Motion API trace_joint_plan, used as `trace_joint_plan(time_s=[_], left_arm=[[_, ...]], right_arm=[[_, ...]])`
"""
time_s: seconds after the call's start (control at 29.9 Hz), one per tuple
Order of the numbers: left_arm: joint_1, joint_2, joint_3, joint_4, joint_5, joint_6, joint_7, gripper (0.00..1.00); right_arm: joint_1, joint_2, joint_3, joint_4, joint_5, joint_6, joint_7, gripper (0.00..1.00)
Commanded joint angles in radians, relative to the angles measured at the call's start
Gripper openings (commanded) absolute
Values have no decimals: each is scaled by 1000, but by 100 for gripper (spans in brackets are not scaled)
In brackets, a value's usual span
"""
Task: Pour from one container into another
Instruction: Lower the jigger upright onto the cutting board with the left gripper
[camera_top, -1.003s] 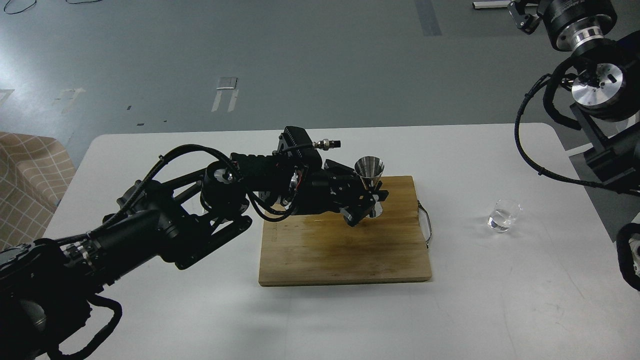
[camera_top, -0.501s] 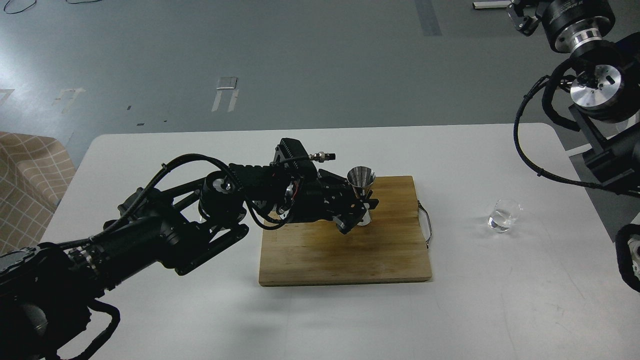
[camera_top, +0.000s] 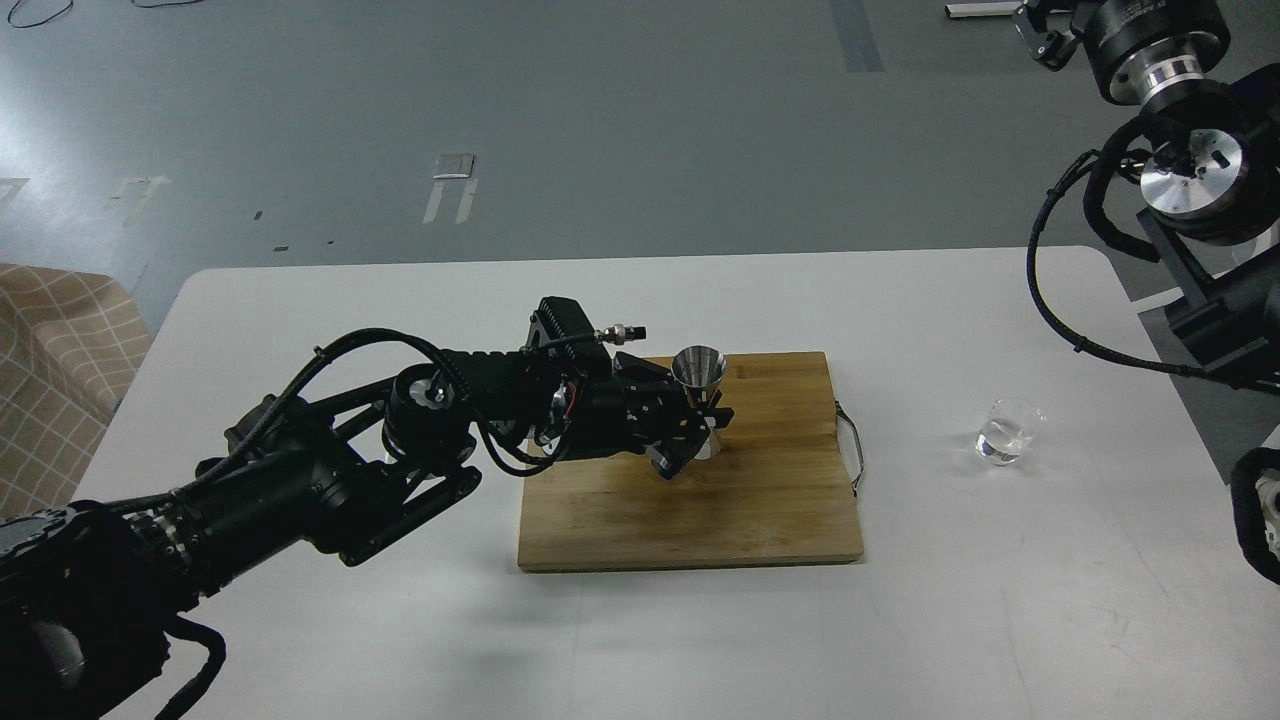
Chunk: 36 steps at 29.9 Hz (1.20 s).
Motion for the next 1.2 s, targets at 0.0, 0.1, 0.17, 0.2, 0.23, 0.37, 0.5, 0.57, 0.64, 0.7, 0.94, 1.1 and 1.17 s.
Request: trace_joint_plan(time_s=[0.0,0.1,0.17,0.2,0.23,0.37,0.5,0.57,0.64,0.7,0.94,1.1,1.17], left_arm=[[13,9,1,8,0,18,0,0],[21,15,1,12,0,22,0,0],[30,18,1,17,0,27,0,0],[33,18,1,20,0,28,0,0],[35,16,1,27,0,30,0,0],[37,9,-2,58,0,36,1,0],[40,5,-2,80,0,55,1,0],[40,4,-2,100,0,65,1,0],[41,4,-2,103,0,67,1,0],[41,5,-2,103,0,71,1,0],[56,4,-4,106,0,73,1,0],[61,5,-5,106,0,75,1,0],[61,5,-5,106,0,76,1,0]], right_arm=[[-3,0,0,0,0,0,0,100],[-5,-1,-1,1,0,0,0,100],[-5,0,0,0,0,2,0,100],[-5,0,0,0,0,0,0,100],[-5,0,0,0,0,2,0,100],[-3,0,0,0,0,0,2,100],[-5,0,0,0,0,2,2,100],[-5,0,0,0,0,2,3,100],[-6,2,0,1,0,2,3,100],[-8,2,0,0,0,2,3,100],[-8,2,0,0,0,3,5,100],[-8,2,0,0,0,2,5,100],[-8,2,0,0,0,2,5,100]])
